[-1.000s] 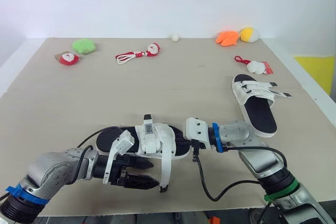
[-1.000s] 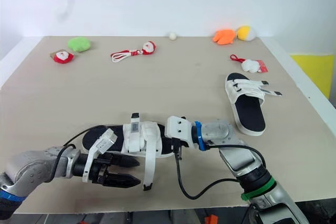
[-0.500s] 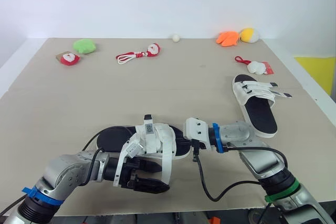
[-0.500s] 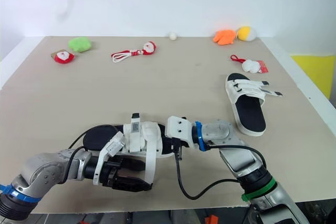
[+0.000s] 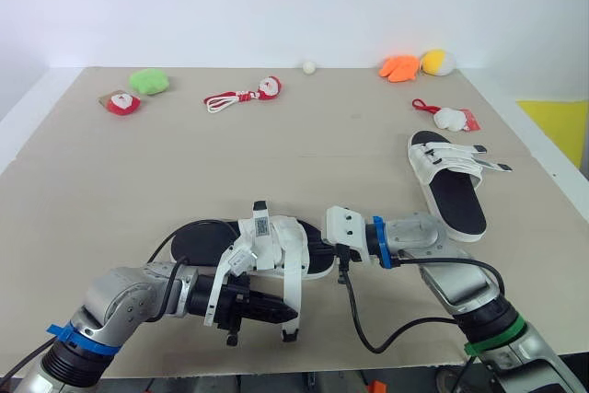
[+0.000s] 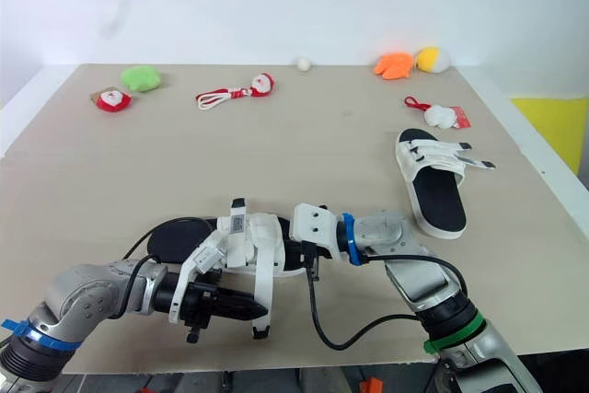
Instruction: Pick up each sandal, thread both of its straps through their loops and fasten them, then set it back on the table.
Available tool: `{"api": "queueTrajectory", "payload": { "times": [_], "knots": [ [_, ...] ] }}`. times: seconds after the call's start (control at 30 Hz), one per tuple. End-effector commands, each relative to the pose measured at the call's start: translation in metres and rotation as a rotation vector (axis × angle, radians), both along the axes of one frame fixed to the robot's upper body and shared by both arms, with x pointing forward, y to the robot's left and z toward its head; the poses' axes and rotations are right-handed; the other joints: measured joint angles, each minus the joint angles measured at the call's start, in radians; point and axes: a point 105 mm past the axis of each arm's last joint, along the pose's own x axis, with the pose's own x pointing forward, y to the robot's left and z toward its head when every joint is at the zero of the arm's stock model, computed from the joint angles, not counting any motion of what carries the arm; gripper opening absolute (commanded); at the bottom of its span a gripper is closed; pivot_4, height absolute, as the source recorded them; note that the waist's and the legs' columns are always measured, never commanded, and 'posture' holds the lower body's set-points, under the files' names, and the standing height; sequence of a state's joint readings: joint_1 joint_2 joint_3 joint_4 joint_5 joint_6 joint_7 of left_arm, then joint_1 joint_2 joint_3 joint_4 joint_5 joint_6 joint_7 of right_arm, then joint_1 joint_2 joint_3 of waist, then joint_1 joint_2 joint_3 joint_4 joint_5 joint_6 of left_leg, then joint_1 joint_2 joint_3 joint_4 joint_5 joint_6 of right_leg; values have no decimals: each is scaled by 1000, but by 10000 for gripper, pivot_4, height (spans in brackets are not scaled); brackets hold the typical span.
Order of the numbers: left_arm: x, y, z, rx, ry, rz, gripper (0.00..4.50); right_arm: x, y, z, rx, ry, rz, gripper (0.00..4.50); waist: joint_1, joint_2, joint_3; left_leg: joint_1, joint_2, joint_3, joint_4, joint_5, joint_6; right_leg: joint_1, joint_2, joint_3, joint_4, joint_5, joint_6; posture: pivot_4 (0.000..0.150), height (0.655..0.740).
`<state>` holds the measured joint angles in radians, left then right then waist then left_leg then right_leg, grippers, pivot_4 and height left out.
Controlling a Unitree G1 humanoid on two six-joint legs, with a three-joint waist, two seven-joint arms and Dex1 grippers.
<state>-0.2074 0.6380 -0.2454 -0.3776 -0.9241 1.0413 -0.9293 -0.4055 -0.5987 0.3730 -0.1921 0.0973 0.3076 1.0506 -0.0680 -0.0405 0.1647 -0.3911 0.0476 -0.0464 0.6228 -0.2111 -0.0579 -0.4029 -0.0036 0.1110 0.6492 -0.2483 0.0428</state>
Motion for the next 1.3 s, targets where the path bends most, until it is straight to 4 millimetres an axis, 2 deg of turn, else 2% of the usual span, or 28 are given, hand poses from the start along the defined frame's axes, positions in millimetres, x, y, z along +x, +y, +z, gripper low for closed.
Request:
{"api": "queueTrajectory", "payload": {
  "times": [0.03, 0.13, 0.27, 0.43, 0.63, 0.73, 0.83, 1.03, 1.3],
  "knots": [
    [-3, -1, 7, -20, -48, -40, 1251, -8, -12, -33, -94, 118, -30, 0, 0, 0, 0, 0, 0, 0, 1, 0, 0, 0, 0, 0, 0, 0, 0, 1500, 7400],
    [3, 1, 23, -71, -115, -49, 1251, -7, -12, -33, -95, 116, -31, 0, 0, 0, 0, 0, 0, 0, 1, 0, 0, 0, 0, 0, 0, 0, 0, 1500, 7400],
    [21, 3, 49, -122, -212, -27, 1251, -5, -11, -33, -95, 112, -31, 0, 0, 0, 0, 0, 0, 0, 1, 0, 0, 0, 0, 0, 0, 1, 0, 1500, 7400],
    [33, 0, 72, -168, -252, -9, 1251, -2, -10, -33, -95, 102, -33, 0, 2, -1, 1, -1, 0, 0, 2, 0, 0, 0, 0, 0, 0, 1, 0, 1500, 7400],
    [25, 4, 70, -132, -256, -19, 1251, 1, -10, -34, -110, 84, -41, 0, -4, 0, 0, -1, 0, 0, 1, -1, 1, 0, 1, 0, 0, 3, 5, 1500, 7400],
    [29, 5, 79, -144, -317, -5, 1251, 1, -11, -35, -119, 80, -40, 0, -4, 0, 0, -1, 0, -1, 1, -1, 1, 0, 1, 0, 0, 3, 5, 1500, 7400],
    [42, 5, 93, -160, -417, 13, 1251, 2, -10, -36, -120, 77, -39, 0, -4, -1, 1, -1, 0, -1, 3, -1, 1, 0, 1, 0, 0, 2, 2, 1500, 7400],
    [74, 12, 95, -80, -555, -6, 1251, 6, -7, -35, -119, 65, -32, 0, -5, 1, 0, 0, 0, 0, 4, 0, 2, 1, 1, 0, 0, 3, 0, 1500, 7400],
    [95, 9, 94, -74, -560, -179, 1251, 8, -6, -36, -123, 55, -25, 0, -7, 0, 0, 0, 0, 0, 4, 0, 2, 1, 2, 0, 0, 4, 1, 1500, 7400]
  ]
}}
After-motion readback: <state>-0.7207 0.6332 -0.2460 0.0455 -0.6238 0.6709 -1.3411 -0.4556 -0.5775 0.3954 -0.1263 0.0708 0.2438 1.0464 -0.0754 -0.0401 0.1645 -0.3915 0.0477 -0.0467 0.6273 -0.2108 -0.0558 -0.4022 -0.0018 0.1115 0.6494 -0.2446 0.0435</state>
